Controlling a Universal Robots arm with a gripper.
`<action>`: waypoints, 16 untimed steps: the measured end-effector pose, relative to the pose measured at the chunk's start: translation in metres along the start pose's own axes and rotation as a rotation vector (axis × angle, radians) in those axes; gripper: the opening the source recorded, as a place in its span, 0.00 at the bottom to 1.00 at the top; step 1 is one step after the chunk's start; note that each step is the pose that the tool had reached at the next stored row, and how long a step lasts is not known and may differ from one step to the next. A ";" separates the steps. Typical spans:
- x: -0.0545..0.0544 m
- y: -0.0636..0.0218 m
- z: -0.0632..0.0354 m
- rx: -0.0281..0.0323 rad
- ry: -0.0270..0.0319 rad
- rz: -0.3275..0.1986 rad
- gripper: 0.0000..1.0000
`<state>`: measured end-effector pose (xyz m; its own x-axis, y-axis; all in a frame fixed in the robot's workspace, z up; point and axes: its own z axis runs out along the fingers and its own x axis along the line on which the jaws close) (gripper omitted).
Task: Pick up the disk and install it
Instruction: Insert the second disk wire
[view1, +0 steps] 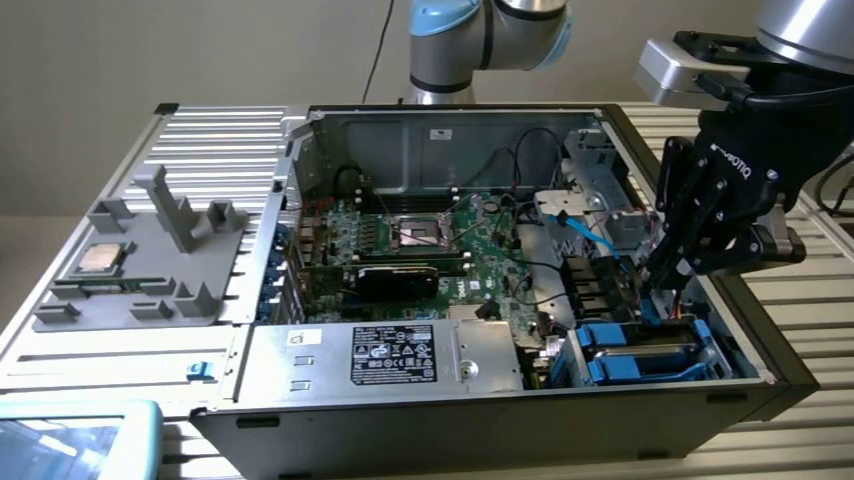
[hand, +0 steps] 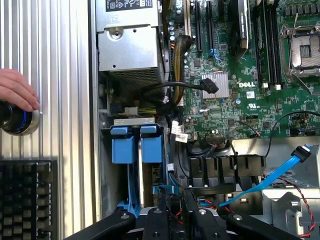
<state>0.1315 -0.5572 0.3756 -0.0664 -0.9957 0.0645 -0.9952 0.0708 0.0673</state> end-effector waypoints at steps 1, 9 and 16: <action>0.000 0.0000 0.0000 0.0000 0.0000 0.000 0.24; 0.000 0.0001 0.0000 0.0006 0.0000 0.000 0.15; 0.000 0.0005 0.0005 0.0082 0.0010 -0.110 0.11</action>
<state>0.1310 -0.5570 0.3752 0.0432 -0.9974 0.0582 -0.9971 -0.0393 0.0659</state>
